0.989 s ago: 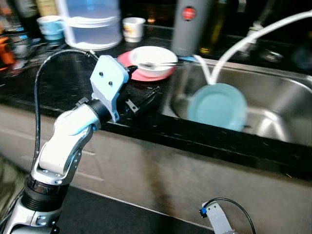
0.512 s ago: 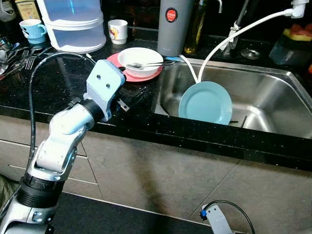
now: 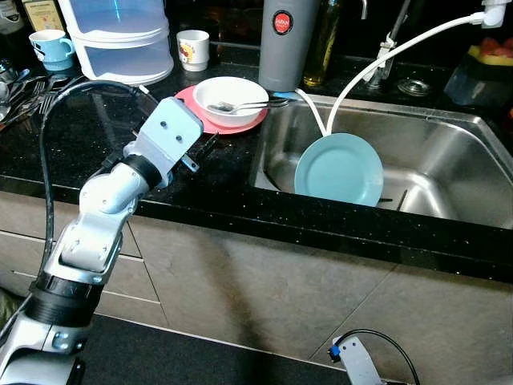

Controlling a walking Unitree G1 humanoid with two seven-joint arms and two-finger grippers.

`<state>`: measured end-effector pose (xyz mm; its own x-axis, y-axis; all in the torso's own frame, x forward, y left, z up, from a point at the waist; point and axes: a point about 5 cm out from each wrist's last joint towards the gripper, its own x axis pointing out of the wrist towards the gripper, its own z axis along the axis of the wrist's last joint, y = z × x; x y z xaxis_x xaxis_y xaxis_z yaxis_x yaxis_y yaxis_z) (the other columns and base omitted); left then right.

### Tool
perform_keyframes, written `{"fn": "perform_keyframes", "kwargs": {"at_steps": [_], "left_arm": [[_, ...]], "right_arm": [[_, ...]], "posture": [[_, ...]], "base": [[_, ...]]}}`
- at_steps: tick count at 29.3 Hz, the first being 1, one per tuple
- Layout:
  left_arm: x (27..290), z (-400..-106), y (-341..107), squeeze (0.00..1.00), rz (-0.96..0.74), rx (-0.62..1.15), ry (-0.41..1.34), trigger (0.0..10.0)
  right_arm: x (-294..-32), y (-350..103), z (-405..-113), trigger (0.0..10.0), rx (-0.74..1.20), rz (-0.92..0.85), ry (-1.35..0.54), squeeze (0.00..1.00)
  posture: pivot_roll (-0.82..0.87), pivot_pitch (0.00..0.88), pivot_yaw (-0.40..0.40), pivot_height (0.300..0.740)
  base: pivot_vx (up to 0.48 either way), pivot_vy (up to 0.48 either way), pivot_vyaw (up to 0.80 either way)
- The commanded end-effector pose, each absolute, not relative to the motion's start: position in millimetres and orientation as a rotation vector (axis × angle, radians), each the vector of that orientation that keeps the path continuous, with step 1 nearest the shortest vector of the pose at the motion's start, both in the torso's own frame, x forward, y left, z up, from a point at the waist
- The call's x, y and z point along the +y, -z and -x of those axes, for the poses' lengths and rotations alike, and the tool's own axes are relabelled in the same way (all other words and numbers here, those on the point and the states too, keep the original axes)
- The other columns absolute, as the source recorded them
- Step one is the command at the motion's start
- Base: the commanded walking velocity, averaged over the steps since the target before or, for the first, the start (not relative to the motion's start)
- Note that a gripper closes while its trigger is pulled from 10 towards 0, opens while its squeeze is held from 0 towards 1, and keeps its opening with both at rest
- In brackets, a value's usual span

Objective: Kitchen organization

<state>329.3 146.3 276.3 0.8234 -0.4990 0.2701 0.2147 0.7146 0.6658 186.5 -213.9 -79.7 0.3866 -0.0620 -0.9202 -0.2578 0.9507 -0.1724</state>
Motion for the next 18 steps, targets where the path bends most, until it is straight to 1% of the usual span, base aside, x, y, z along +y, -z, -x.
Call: {"fn": "perform_keyframes", "kwargs": {"at_steps": [1, 5, 8, 10, 18], "left_arm": [[141, -330, -282, 0.0, -0.704, -0.5, 0.414, 10.0], [136, -332, -286, 0.0, -0.71, -0.531, 0.412, 10.0], [132, -336, -287, 0.0, -0.759, -0.553, 0.415, 10.0], [129, -337, -290, 0.0, -0.737, -0.575, 0.412, 10.0], [127, -339, -285, 0.0, -0.734, -0.566, 0.439, 10.0]], "right_arm": [[-215, 81, -184, 10.0, 1.179, 0.288, -0.114, 0.0], [-214, 81, -183, 10.0, 1.18, 0.29, -0.115, 0.0], [-215, 81, -183, 10.0, 1.18, 0.292, -0.113, 0.0], [-216, 81, -183, 10.0, 1.181, 0.293, -0.11, 0.0], [-215, 82, -182, 10.0, 1.18, 0.287, -0.105, 0.0]], "posture": [[0.0, 0.092, -0.022, 0.74], [0.0, 0.099, -0.02, 0.74], [-0.01, 0.092, -0.025, 0.74], [-0.01, 0.1, -0.024, 0.74], [-0.02, 0.095, -0.013, 0.74]], "base": [[0.0, 0.0, 0.0], [0.0, 0.0, 0.0], [0.0, 0.0, 0.0], [0.0, 0.0, 0.0], [0.0, 0.0, 0.0]]}}
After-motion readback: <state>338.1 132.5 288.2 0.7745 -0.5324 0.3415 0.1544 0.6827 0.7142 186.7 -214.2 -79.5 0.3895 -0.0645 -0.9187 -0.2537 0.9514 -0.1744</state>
